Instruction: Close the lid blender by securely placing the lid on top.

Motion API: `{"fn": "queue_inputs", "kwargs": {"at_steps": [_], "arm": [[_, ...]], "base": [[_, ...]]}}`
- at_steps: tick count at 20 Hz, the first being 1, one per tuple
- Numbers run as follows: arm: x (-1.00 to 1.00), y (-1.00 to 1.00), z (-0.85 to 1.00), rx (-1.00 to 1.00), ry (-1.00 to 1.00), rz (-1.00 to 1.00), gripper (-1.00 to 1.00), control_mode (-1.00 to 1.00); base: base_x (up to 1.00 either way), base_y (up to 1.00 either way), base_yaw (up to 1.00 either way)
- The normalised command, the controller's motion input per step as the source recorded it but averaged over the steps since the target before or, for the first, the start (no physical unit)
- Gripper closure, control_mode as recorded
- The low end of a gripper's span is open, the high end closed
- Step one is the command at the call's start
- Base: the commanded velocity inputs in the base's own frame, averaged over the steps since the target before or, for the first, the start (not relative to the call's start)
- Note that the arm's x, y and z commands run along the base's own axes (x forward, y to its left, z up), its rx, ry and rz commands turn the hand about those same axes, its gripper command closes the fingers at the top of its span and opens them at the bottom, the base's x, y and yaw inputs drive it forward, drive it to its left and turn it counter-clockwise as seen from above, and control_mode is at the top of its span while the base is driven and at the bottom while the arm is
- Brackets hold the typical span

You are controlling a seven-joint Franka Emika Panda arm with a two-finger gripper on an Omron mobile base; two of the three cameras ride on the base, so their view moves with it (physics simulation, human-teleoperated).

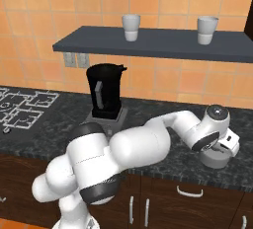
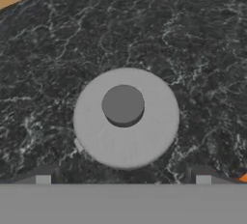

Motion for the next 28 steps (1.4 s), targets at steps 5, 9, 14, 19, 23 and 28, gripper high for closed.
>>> {"fn": "queue_inputs", "kwargs": {"at_steps": [5, 9, 14, 19, 23, 28], "arm": [[0.07, -0.09, -0.14, 0.00, 0.00, 0.00, -1.00, -1.00], [0.13, 0.00, -0.25, 0.00, 0.01, 0.01, -1.00, -1.00], [0.25, 0.00, -0.14, 0.00, 0.05, 0.01, -1.00, -1.00], [0.31, 0.00, -0.05, 0.00, 0.04, 0.03, -1.00, -1.00], [0.25, -0.09, -0.09, 0.00, 0.05, 0.04, -1.00, -1.00], [0.21, -0.13, -0.12, 0.00, 0.05, 0.03, -1.00, -1.00]], "base": [[0.00, 0.00, 0.00], [0.00, 0.00, 0.00], [0.00, 0.00, 0.00], [0.00, 0.00, 0.00], [0.00, 0.00, 0.00], [0.00, 0.00, 0.00]]}}
